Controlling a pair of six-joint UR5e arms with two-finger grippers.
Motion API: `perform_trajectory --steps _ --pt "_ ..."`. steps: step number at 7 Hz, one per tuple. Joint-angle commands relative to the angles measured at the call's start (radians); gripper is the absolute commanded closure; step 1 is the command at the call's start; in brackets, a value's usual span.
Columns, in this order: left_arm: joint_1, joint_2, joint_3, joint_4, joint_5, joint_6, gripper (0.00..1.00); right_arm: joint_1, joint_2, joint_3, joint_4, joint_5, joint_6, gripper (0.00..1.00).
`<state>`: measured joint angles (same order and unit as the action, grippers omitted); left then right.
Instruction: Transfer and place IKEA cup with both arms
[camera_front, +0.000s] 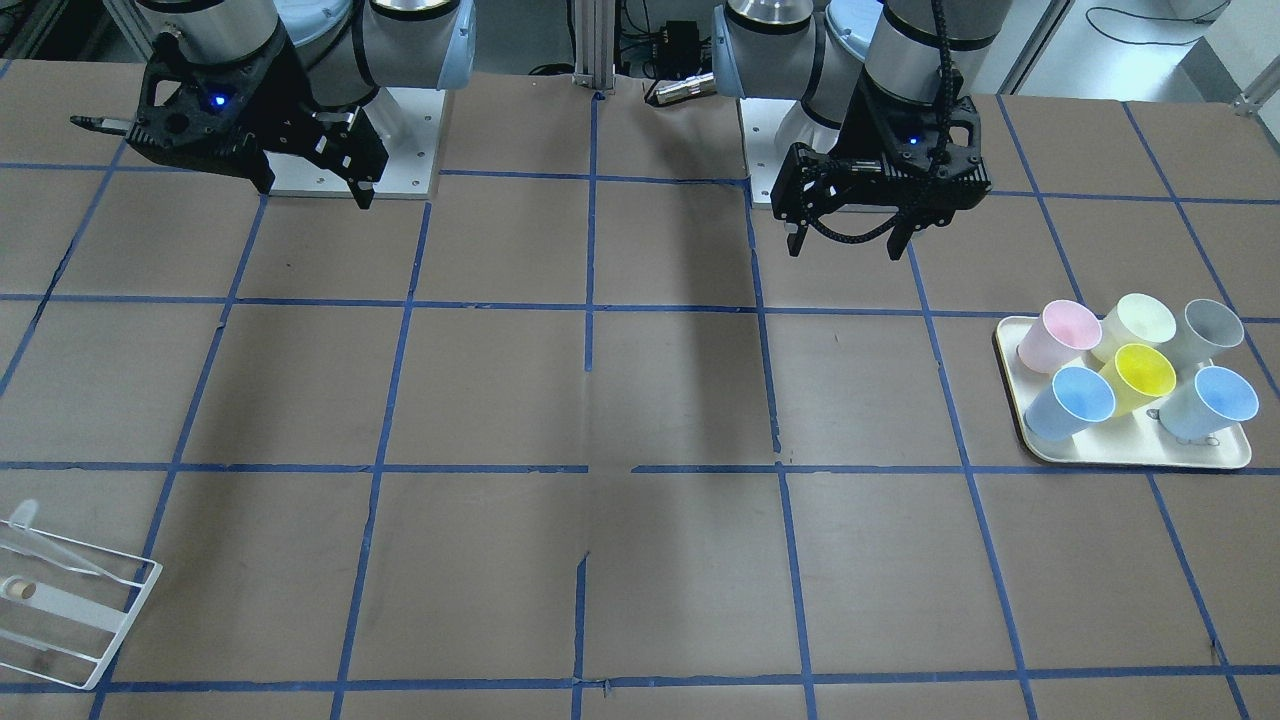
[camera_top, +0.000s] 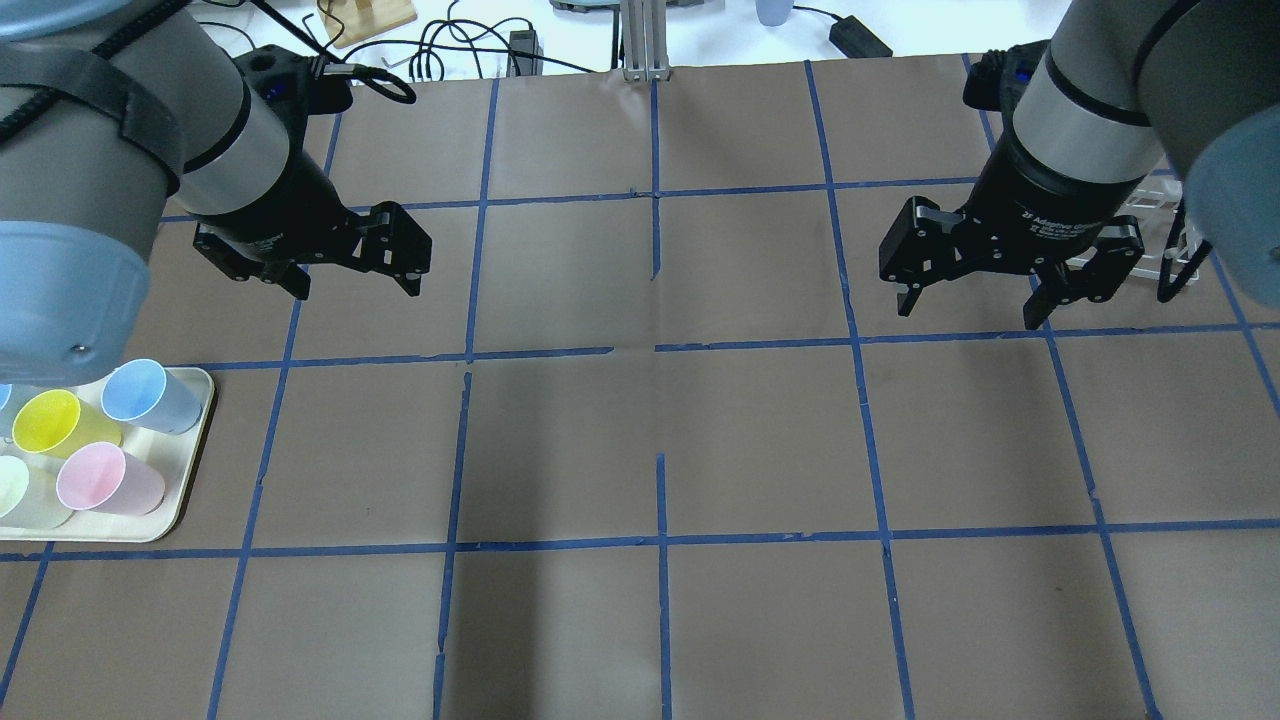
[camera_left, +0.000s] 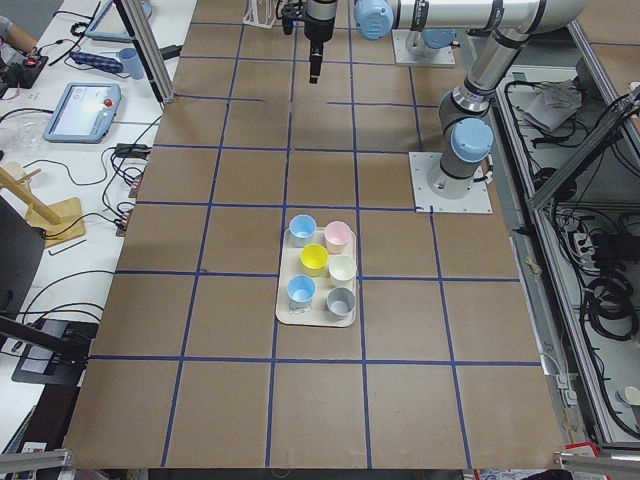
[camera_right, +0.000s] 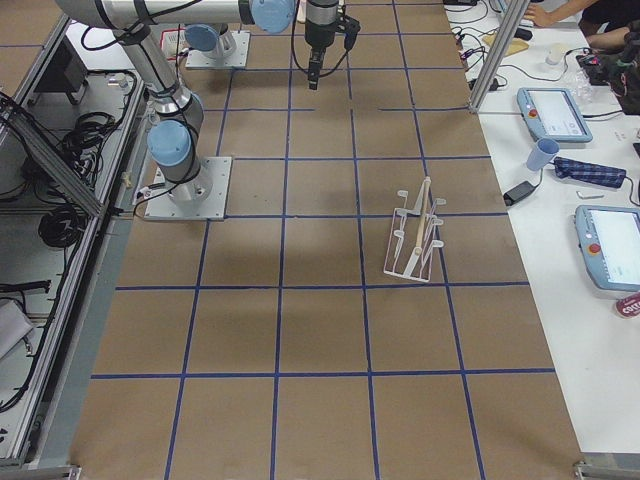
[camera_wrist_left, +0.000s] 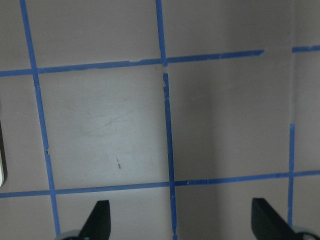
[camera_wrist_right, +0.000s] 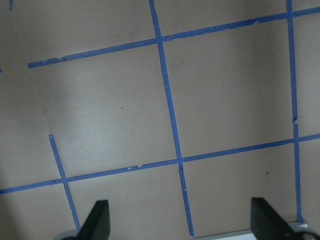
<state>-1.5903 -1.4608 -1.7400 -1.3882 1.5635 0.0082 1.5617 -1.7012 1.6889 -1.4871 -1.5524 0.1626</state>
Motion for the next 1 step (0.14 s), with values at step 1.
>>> perform_trajectory --steps 1 --pt "0.006 -0.003 0.01 0.023 0.003 0.018 0.0 0.001 0.0 0.0 -0.001 0.0 0.0 0.0"
